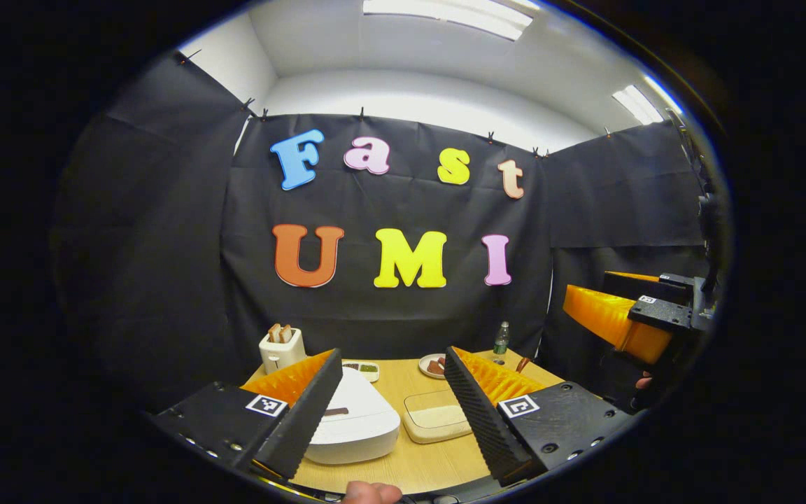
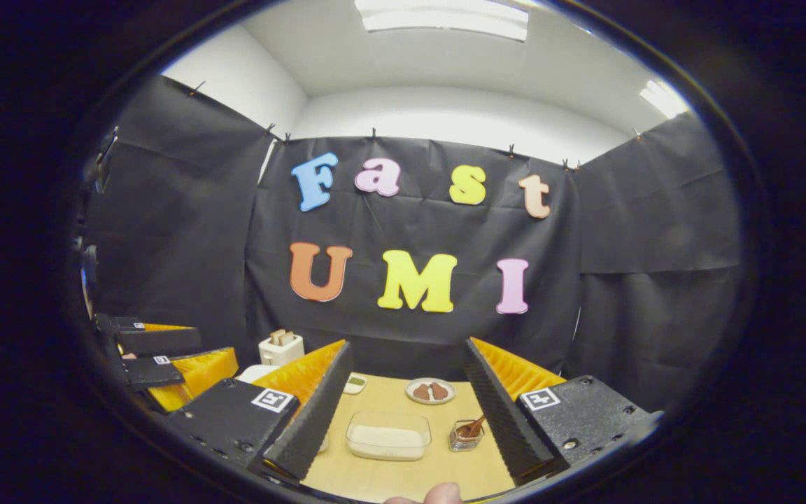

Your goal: Close the left gripper, press the button to open the rice cooker; take a wooden spoon from the chopstick holder with the right hand, scoop a spoonful of rice and pour it into the rice cooker, then put the wooden spoon back into the chopstick holder.

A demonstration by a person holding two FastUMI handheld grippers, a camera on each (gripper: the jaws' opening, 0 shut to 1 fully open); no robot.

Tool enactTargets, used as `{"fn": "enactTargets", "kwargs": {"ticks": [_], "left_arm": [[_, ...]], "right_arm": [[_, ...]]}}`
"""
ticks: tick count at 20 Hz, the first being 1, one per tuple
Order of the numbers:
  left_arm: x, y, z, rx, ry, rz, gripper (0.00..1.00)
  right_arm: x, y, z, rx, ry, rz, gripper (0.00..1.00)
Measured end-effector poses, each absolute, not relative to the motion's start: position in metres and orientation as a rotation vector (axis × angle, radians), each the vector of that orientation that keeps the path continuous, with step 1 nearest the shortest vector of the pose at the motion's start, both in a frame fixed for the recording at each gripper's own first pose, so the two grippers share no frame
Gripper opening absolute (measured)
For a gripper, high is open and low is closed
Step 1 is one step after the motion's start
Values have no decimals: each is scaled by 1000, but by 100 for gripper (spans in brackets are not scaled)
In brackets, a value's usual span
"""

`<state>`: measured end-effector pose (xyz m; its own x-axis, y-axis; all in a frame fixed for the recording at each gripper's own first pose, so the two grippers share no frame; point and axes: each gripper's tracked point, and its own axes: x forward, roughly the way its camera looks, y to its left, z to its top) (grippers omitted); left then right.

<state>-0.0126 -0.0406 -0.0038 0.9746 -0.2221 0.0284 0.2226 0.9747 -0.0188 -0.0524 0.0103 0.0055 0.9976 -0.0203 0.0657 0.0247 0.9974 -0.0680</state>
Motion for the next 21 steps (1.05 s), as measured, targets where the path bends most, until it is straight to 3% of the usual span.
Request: {"fn": "enactTargets", "kwargs": {"ticks": [8, 21], "left_arm": [[-37, 14, 10, 8, -119, -146, 94], [-50, 37, -13, 66, -89, -132, 94]], "right_arm": [[-73, 64, -19, -45, -24, 16, 100], [-75, 104, -35, -2, 26, 19, 100]]}}
